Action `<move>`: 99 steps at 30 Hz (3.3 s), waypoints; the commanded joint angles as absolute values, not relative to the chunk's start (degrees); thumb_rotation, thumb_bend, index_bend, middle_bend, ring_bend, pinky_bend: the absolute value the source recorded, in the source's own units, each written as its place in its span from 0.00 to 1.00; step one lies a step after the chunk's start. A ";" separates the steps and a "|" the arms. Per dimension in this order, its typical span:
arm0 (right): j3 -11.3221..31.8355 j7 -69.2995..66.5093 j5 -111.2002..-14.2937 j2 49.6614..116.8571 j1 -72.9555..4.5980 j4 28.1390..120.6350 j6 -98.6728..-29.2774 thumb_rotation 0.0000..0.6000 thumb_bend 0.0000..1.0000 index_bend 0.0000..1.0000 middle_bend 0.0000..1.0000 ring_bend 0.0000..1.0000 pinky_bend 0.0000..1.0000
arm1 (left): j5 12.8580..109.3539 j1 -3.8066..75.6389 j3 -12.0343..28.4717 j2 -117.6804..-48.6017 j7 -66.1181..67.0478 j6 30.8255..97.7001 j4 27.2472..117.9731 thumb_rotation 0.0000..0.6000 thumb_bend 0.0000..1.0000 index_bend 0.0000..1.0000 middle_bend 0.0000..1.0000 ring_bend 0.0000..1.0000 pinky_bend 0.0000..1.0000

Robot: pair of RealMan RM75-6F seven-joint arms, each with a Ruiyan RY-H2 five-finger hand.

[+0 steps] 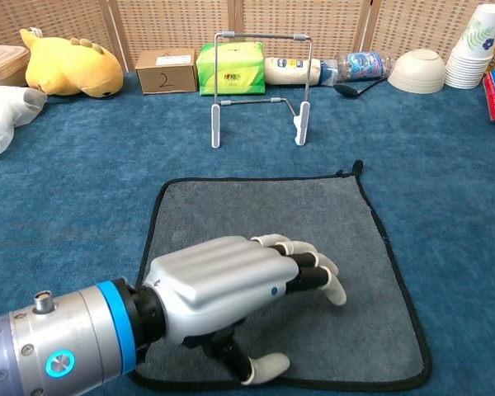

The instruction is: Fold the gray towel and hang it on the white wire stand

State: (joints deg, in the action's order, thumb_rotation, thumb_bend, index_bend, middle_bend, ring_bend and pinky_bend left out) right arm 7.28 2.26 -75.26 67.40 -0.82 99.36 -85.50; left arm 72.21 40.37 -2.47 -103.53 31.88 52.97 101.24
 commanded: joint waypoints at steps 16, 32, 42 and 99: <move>7.28 1.39 -74.98 67.39 -0.43 98.75 -85.48 1.00 0.37 0.14 0.15 0.03 0.00 | 69.08 41.47 -2.93 -105.72 35.31 51.83 99.25 1.00 0.36 0.18 0.10 0.00 0.00; 7.38 0.73 -74.88 67.70 -0.29 98.05 -85.34 1.00 0.37 0.14 0.15 0.03 0.00 | 68.55 41.31 -2.97 -107.05 36.94 52.88 97.90 1.00 0.36 0.18 0.10 0.00 0.00; 7.34 0.42 -74.97 67.59 0.01 97.99 -85.61 1.00 0.37 0.14 0.15 0.03 0.00 | 69.08 41.28 -2.96 -107.41 36.78 53.23 97.71 1.00 0.36 0.18 0.10 0.00 0.00; 7.30 -0.01 -74.86 67.79 0.78 97.82 -85.93 1.00 0.37 0.14 0.15 0.03 0.00 | 69.78 38.69 0.06 -109.01 36.79 57.75 95.34 1.00 0.46 0.60 0.19 0.00 0.00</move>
State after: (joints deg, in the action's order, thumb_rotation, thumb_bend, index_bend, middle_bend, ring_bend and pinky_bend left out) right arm 7.30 -0.01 -74.87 67.79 0.78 97.82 -85.93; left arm 70.08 38.73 -0.23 -109.27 37.10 57.87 95.00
